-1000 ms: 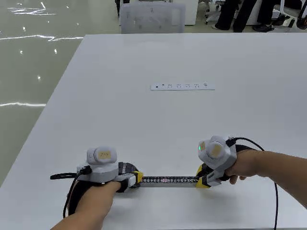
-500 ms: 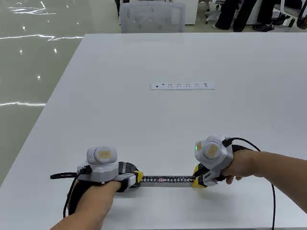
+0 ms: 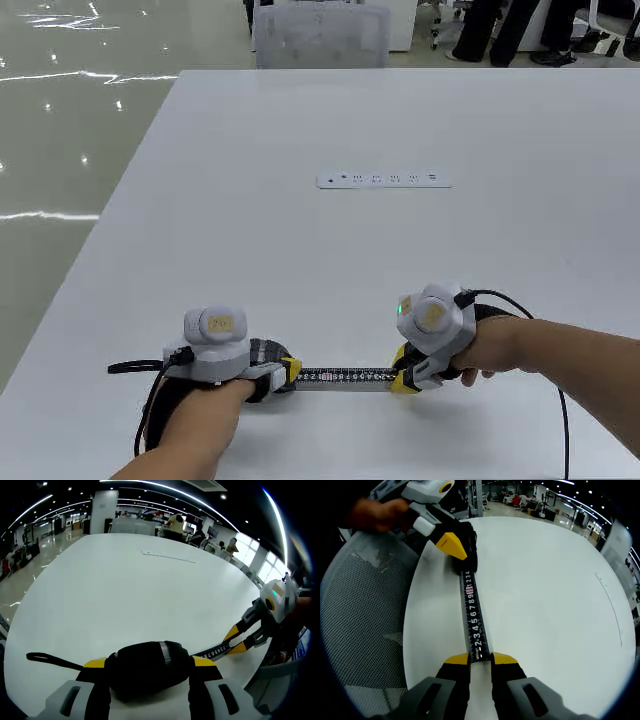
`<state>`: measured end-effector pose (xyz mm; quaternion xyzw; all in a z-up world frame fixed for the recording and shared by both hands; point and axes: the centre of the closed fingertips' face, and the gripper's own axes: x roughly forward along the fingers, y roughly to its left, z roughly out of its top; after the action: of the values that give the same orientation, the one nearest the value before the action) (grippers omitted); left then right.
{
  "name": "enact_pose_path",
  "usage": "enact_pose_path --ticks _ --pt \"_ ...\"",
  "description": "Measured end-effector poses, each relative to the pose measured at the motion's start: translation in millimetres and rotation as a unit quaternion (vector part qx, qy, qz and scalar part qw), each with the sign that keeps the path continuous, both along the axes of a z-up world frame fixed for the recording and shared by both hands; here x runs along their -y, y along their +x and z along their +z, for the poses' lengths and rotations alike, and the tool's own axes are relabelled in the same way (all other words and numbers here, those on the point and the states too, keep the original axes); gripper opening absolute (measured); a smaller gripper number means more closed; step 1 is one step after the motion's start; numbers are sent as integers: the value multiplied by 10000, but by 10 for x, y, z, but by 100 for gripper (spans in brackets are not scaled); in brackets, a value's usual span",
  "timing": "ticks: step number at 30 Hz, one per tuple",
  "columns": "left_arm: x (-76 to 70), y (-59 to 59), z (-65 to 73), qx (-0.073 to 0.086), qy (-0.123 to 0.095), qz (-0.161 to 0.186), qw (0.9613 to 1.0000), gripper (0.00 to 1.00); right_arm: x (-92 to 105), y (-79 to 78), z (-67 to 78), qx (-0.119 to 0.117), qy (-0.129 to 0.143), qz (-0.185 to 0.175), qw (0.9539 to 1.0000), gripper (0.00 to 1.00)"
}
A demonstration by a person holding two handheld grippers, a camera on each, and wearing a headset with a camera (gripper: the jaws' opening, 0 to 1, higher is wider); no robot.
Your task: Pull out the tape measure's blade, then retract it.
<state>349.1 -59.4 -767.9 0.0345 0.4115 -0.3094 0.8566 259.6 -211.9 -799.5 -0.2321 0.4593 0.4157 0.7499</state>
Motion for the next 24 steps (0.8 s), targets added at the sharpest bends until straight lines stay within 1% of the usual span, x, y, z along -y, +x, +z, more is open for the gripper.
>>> enact_pose_path --ticks 7,16,24 --pt "-1 -1 0 4 5 2 10000 59 -58 45 -2 35 34 27 10000 14" --pt "-4 4 -2 -16 -4 16 10000 59 -106 63 7 32 76 15 10000 14" --pt "-2 4 -1 -24 -15 22 10000 59 -200 98 12 39 146 2 9999 14"
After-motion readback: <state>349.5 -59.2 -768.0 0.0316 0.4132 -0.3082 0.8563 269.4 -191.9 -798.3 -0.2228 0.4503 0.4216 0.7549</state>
